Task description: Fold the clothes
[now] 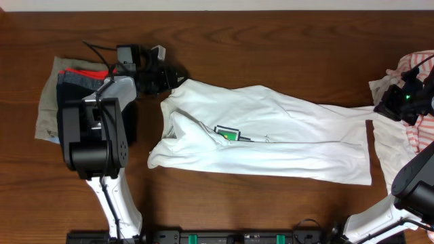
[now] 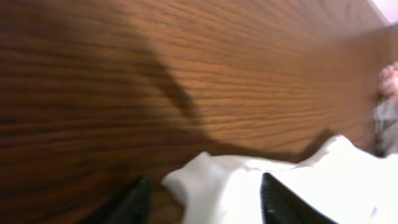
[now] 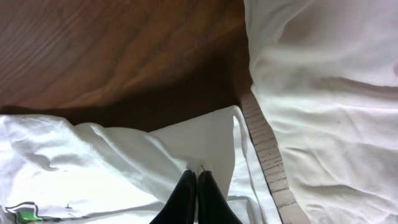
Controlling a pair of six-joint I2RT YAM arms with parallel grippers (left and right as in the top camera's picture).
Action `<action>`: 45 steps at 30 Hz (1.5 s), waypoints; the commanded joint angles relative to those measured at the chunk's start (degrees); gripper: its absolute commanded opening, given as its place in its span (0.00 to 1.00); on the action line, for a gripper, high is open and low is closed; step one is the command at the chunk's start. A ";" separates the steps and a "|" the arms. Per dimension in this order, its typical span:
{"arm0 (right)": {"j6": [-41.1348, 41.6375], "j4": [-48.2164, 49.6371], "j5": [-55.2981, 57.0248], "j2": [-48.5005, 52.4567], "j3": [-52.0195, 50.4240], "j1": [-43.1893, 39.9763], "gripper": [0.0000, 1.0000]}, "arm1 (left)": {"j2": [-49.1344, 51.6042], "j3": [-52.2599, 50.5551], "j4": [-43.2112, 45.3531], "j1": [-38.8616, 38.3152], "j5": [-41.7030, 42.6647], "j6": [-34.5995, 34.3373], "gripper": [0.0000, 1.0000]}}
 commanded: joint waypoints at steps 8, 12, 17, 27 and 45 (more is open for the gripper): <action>0.57 -0.11 -0.83 -1.66 0.35 0.96 0.02 | 0.63 1.44 -4.50 -0.66 7.32 -0.94 0.06; 0.57 -0.09 -0.83 -1.66 0.35 0.96 0.02 | -1.53 1.46 -6.67 0.00 7.30 0.68 0.06; 0.31 -0.26 -0.79 -1.66 0.35 0.96 0.02 | -9.03 1.46 -12.66 1.05 6.75 3.63 0.06; 0.09 -1.53 2.86 -1.66 0.35 0.83 0.03 | -20.24 1.44 -30.69 2.12 2.71 3.82 0.06; 0.83 -4.72 13.53 -1.64 -0.09 0.09 0.06 | -20.24 0.90 -52.48 2.14 -14.23 10.10 0.06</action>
